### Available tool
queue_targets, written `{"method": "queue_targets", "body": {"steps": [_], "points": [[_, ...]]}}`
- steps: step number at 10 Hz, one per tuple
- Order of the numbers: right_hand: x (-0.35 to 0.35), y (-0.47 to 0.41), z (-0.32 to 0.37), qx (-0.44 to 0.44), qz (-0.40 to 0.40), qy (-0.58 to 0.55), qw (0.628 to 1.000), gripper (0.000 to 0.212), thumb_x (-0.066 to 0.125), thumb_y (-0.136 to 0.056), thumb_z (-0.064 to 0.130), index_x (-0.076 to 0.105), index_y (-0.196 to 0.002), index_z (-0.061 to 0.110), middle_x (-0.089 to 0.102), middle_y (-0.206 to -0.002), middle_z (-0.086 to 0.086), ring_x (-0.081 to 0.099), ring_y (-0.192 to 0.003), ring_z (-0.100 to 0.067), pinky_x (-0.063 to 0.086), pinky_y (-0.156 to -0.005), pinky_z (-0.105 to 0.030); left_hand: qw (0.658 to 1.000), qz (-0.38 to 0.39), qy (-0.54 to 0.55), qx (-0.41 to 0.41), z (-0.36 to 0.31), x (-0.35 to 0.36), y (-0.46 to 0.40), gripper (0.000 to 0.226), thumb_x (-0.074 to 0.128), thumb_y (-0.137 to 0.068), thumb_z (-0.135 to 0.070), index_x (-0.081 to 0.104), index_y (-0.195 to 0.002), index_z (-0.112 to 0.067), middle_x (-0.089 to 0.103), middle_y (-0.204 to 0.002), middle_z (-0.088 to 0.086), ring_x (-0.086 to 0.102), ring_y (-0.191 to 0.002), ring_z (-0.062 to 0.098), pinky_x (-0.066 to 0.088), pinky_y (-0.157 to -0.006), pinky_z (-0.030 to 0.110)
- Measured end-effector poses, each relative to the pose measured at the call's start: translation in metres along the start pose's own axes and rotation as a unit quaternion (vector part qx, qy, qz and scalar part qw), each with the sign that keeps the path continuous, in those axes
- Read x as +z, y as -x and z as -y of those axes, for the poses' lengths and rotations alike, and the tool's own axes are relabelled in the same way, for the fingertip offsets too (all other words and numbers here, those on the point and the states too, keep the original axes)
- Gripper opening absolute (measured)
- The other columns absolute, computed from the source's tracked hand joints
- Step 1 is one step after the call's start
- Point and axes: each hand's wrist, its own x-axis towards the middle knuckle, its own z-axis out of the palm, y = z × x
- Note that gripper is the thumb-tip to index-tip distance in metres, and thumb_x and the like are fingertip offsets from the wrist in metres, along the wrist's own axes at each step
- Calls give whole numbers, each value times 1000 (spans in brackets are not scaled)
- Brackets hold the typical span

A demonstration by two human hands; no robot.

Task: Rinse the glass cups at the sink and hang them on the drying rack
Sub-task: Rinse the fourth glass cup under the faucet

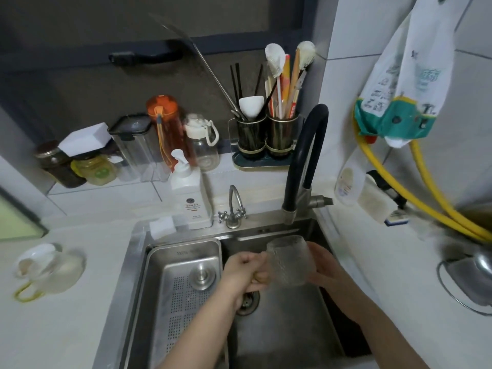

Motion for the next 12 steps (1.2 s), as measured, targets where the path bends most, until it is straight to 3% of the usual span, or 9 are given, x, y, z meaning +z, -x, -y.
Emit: {"method": "queue_targets", "body": {"steps": [1, 2, 3, 4, 5, 6, 8, 10, 12], "points": [[-19, -22, -1, -5, -60, 4, 998, 38, 61, -86, 22, 57, -123, 26, 61, -125, 1, 58, -116, -18, 46, -100, -42, 999, -25, 14, 26, 0, 11, -2, 10, 64, -89, -17, 65, -90, -8, 65, -86, 11, 62, -77, 16, 53, -62, 26], [-45, -56, 9, 26, -210, 52, 976, 22, 57, -91, 17, 58, -113, 18, 62, -114, -5, 59, -106, -23, 47, -99, -46, 996, -54, 32, 56, 1, 20, 1, 8, 63, -89, -13, 66, -89, -6, 68, -81, 7, 63, -76, 14, 51, -68, 24], [-72, -95, 17, 45, -272, 131, 952, 28, 59, -90, 22, 53, -115, 11, 59, -111, -7, 57, -103, -26, 44, -100, -46, 993, -71, 66, 70, 3, 26, 3, 7, 64, -87, -10, 67, -89, -4, 71, -75, 2, 65, -76, 15, 51, -79, 32], [-91, -127, 13, 52, -277, 190, 940, 47, 56, -93, 20, 41, -132, 1, 53, -127, -17, 49, -119, -32, 34, -106, -40, 990, -77, 78, 87, 6, 28, 1, 9, 65, -86, -9, 68, -90, -2, 72, -76, 5, 66, -77, 16, 51, -79, 32], [-98, -145, 12, 56, -270, 252, 928, 38, 50, -95, 16, 46, -129, -2, 55, -126, -21, 51, -119, -33, 35, -101, -35, 988, -82, 82, 103, 10, 31, -1, 5, 64, -85, -6, 68, -83, -4, 70, -69, 1, 65, -66, 7, 53, -64, 19], [-100, -157, 11, 68, -288, 236, 925, 28, 47, -94, 15, 57, -116, 1, 63, -111, -19, 58, -106, -34, 45, -89, -36, 986, -86, 83, 115, 11, 32, -3, 5, 64, -85, -5, 68, -83, -2, 68, -68, 1, 64, -63, 4, 53, -61, 16], [-114, -176, -4, 62, -299, 212, 928, 20, 51, -90, 10, 66, -101, 2, 66, -92, -14, 61, -88, -31, 47, -79, -35, 984, -97, 86, 121, 11, 31, -5, 7, 65, -84, -7, 68, -86, 0, 67, -69, 2, 62, -64, 8, 50, -67, 23], [-121, -182, -20, 37, -296, 245, 923, 24, 46, -94, 6, 64, -106, -4, 67, -100, -23, 62, -96, -39, 47, -90, -47, 985, -111, 84, 105, 13, 30, -8, 7, 66, -83, -7, 68, -87, -2, 65, -68, 3, 60, -61, 6, 52, -63, 19], [-124, -183, -19, 37, -297, 233, 925, 28, 43, -95, 6, 64, -109, -5, 68, -103, -22, 62, -97, -36, 46, -89, -40, 986, -105, 84, 103, 12, 30, -10, 5, 65, -84, -6, 66, -84, -1, 64, -70, 6, 59, -59, 6, 51, -59, 17]]}}
